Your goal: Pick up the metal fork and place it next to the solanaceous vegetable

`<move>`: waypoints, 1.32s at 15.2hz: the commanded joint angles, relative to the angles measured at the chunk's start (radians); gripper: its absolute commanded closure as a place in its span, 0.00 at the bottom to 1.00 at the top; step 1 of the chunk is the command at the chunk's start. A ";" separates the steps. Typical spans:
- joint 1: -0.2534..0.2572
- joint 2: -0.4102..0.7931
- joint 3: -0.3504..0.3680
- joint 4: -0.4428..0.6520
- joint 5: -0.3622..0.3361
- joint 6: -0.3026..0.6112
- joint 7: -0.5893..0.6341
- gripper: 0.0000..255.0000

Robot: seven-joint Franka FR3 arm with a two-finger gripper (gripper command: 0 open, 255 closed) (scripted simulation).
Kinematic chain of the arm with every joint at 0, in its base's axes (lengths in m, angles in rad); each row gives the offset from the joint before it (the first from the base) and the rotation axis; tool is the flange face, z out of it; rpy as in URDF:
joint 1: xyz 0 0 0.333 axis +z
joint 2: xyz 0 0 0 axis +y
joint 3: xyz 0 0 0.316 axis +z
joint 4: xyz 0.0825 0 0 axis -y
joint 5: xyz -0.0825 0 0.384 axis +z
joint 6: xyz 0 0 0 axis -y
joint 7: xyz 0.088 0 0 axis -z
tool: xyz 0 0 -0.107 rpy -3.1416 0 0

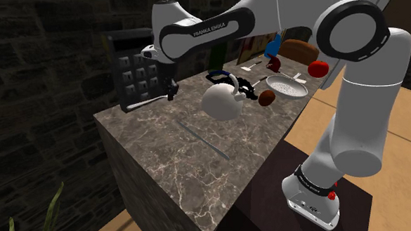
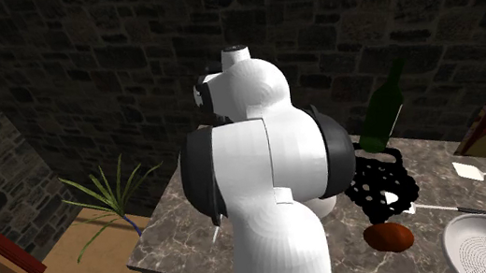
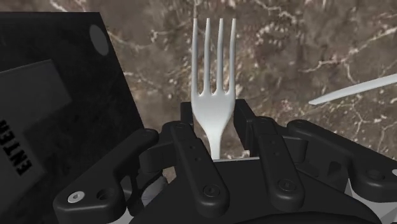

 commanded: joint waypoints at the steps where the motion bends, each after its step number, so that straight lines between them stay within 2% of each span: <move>1: -0.001 -0.006 0.000 0.018 0.002 -0.024 -0.003 1.00; 16: 0.000 -0.046 0.004 0.159 0.011 -0.205 -0.016 1.00; 20: -0.037 -0.200 -0.010 -0.054 0.029 -0.142 -0.064 1.00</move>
